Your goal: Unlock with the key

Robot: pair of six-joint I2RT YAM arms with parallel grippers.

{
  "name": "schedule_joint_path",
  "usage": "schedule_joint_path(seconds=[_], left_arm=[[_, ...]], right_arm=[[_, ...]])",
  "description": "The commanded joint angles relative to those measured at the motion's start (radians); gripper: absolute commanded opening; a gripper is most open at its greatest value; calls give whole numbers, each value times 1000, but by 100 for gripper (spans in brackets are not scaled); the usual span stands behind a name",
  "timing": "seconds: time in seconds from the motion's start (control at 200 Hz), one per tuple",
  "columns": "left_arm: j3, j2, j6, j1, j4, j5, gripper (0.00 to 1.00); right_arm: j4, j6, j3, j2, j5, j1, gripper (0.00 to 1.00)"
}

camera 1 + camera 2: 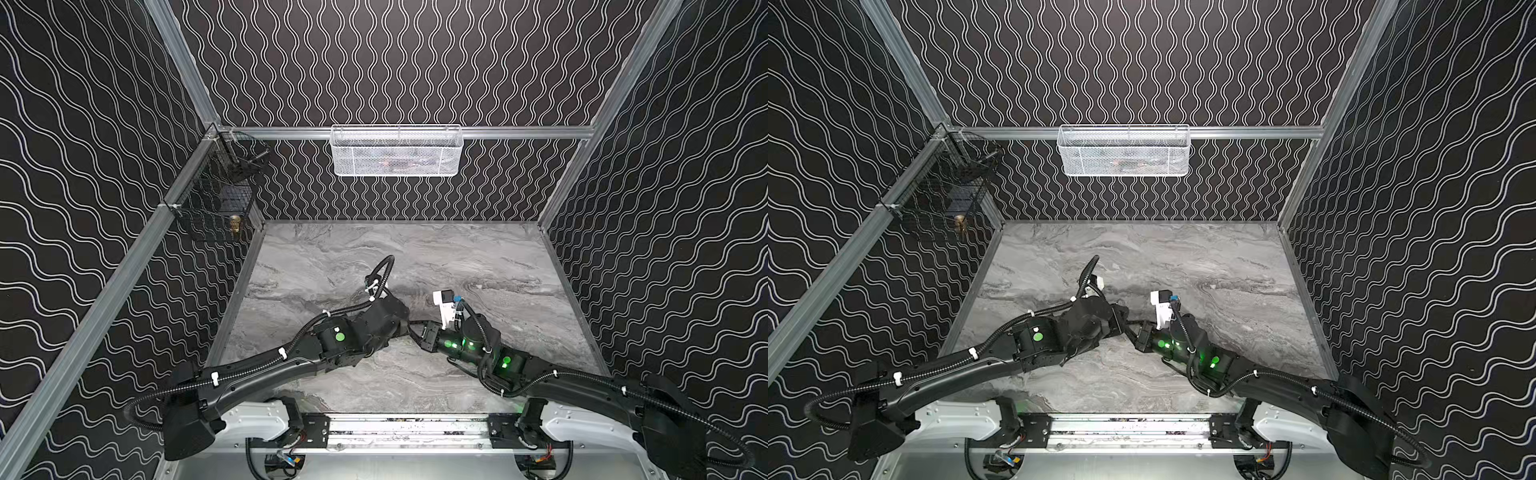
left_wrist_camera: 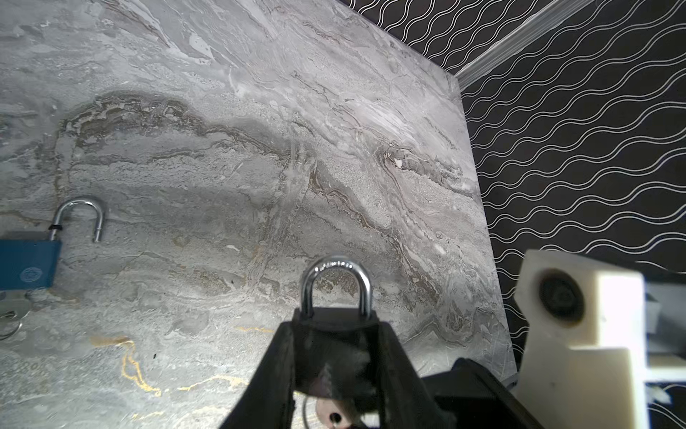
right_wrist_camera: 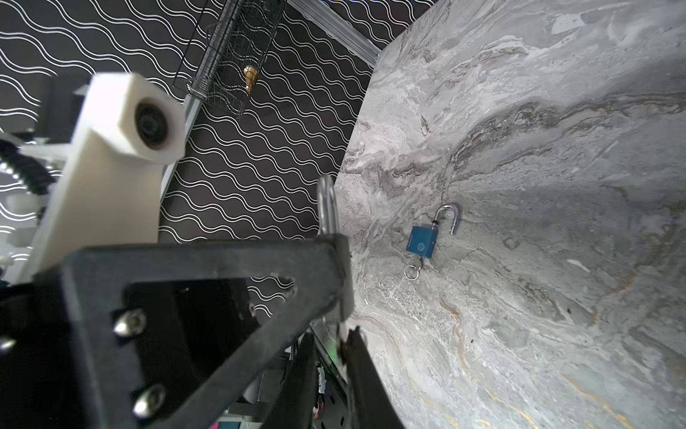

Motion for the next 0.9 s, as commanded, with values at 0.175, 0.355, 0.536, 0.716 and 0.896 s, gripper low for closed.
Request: schedule_joint_path(seconds=[0.175,0.355,0.536,0.716,0.896], left_arm=[[-9,-22,-31,-1,17,-32,0],[-10,-25,-30,-1,22,-27,0],[-10,-29,-29,-1,25,-31,0],[-7,-27,-34,-1,23,-36,0],[-8,-23,-42,0,35,-30,0]], right_arm=[[-16,67,18,12,54,3,20],[21,69,31,34,45,2,18],[30,74,29,48,46,2,15],[9,54,30,44,49,22,13],[16,53,17,36,50,25,8]])
